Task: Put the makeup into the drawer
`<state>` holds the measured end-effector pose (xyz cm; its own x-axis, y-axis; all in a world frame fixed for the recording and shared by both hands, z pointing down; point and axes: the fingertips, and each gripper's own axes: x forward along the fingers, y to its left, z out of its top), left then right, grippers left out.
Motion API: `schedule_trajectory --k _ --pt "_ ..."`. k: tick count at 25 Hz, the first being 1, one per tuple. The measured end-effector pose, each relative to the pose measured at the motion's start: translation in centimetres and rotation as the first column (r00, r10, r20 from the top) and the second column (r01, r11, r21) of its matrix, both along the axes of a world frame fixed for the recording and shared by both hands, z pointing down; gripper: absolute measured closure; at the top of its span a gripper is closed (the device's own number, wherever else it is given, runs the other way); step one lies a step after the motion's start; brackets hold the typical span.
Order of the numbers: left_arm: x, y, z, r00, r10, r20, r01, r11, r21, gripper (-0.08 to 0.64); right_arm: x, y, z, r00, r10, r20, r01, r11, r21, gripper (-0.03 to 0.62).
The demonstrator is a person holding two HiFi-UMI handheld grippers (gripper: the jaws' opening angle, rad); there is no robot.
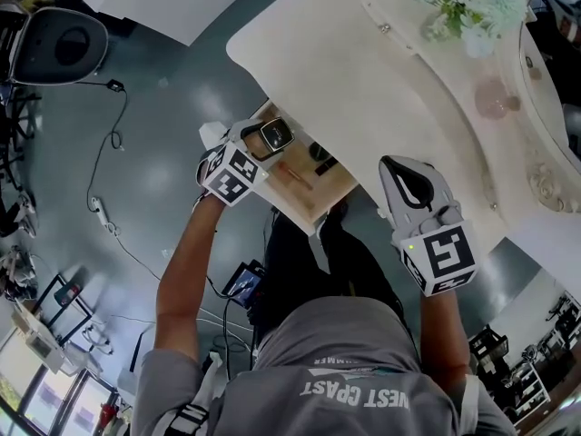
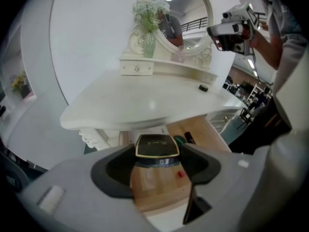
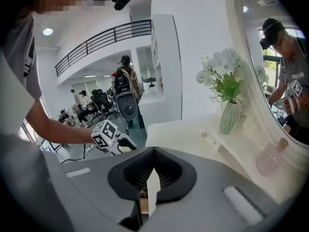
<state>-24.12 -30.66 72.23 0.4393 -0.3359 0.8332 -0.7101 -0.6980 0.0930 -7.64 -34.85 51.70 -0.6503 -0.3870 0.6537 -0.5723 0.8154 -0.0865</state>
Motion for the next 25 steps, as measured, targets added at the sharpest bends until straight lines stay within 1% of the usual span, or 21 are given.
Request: schedule_trajectory --k 4,8,14,20,25 --pt "0.0 1.1 2.6 0.997 0.059 0.048 -0.057 0.997 -0.049 0.268 -0.4 0.3 0.5 1.0 -0.009 -0.01 0.009 1.0 -0.007 0.591" --pt "0.1 2.2 4.8 0.989 0.123 0.08 -0.113 0.987 -0.113 0.267 -0.8 0.6 0.9 1.0 -0.017 -0.014 0.017 1.0 -0.009 0.591" --pt "0.4 3.0 6.5 0.976 0.195 0.094 -0.178 0.971 -0.161 0.267 -1.4 1.0 1.4 1.0 -0.023 -0.022 0.022 1.0 -0.018 0.591" --pt "0.2 3.9 8.4 0.945 0.288 0.156 -0.251 0.943 -0.218 0.265 -1.9 1.4 1.7 0.999 -0.023 -0.026 0.023 0.999 -0.023 0.591" --pt "0.2 4.1 9.1 0.926 0.328 0.185 -0.283 0.93 -0.234 0.265 -2.0 1.6 1.7 0.999 -0.018 -0.031 0.017 1.0 -0.024 0.591"
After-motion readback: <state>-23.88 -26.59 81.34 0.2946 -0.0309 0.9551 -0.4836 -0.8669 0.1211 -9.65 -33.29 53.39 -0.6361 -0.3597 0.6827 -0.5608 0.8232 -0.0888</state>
